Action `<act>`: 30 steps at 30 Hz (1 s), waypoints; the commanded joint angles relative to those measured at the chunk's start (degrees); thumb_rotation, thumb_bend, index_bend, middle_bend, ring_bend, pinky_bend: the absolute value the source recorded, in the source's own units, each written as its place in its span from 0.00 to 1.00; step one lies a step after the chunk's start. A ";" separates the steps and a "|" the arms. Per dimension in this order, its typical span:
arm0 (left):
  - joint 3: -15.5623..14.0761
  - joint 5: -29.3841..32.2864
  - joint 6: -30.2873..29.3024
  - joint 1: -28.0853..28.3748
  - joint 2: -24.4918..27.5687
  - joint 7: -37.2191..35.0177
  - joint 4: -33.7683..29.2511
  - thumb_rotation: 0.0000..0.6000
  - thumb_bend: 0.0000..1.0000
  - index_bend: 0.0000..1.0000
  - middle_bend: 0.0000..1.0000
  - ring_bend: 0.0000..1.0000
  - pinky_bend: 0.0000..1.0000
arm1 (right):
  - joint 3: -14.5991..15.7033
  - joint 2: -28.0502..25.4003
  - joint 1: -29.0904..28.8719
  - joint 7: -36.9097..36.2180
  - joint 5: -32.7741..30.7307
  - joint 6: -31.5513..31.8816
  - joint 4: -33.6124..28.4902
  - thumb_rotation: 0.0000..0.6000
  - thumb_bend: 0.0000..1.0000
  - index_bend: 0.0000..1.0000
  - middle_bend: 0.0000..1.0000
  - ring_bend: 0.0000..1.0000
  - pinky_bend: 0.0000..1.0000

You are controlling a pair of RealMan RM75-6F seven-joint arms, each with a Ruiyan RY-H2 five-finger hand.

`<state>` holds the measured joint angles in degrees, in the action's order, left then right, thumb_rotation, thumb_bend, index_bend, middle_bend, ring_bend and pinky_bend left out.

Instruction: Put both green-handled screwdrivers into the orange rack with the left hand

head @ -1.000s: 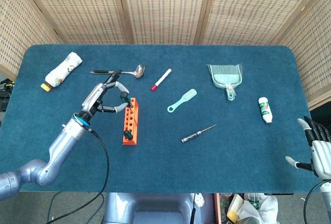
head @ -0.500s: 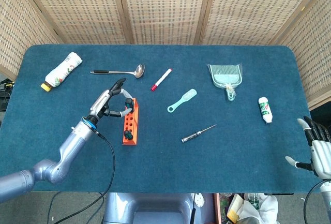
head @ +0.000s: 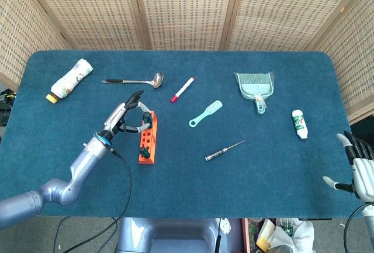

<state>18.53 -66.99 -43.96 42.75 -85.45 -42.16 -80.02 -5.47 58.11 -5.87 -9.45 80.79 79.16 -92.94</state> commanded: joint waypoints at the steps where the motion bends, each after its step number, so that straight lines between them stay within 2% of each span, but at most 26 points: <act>1: -0.01 0.03 0.45 -0.09 0.17 -0.27 -0.01 1.00 0.50 0.64 0.00 0.00 0.00 | 0.06 0.04 -0.02 0.14 0.09 0.00 -0.06 1.00 0.00 0.05 0.00 0.00 0.00; 9: -0.42 -0.07 1.32 -0.15 0.38 0.52 0.31 1.00 0.47 0.49 0.00 0.00 0.00 | 0.09 0.06 0.04 0.39 0.19 0.18 -0.28 1.00 0.00 0.05 0.00 0.00 0.00; 12: -0.38 -0.08 1.71 -0.28 0.87 0.37 -0.16 1.00 0.33 0.45 0.00 0.00 0.00 | 0.12 0.04 0.09 0.38 0.22 0.25 -0.25 1.00 0.00 0.05 0.00 0.00 0.00; 15: -0.11 -0.52 1.58 -0.52 1.50 -0.19 -0.84 1.00 0.09 0.34 0.00 0.00 0.00 | 0.13 0.01 0.11 0.30 0.30 0.32 -0.30 1.00 0.00 0.05 0.00 0.00 0.00; 18: -0.18 -1.31 1.51 -0.85 2.47 -0.56 -1.63 1.00 0.00 0.22 0.00 0.00 0.00 | 0.13 -0.01 0.13 0.26 0.34 0.39 -0.33 1.00 0.00 0.05 0.00 0.00 0.00; 25: -0.20 -4.82 -1.48 -3.32 7.08 -2.58 -5.84 1.00 0.00 0.02 0.00 0.00 0.00 | 0.29 -0.16 0.24 -0.04 0.83 0.66 -0.48 1.00 0.00 0.05 0.00 0.00 0.00; 30: -2.04 -9.77 -6.27 -6.64 13.16 -0.37 -9.56 1.00 0.00 0.00 0.00 0.00 0.00 | 0.44 -0.22 0.37 -0.27 1.33 1.01 -0.63 1.00 0.00 0.05 0.00 0.00 0.00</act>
<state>17.61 -74.59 -48.23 37.73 -74.79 -43.94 -87.93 -5.05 57.90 -5.52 -9.69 82.09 80.15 -93.56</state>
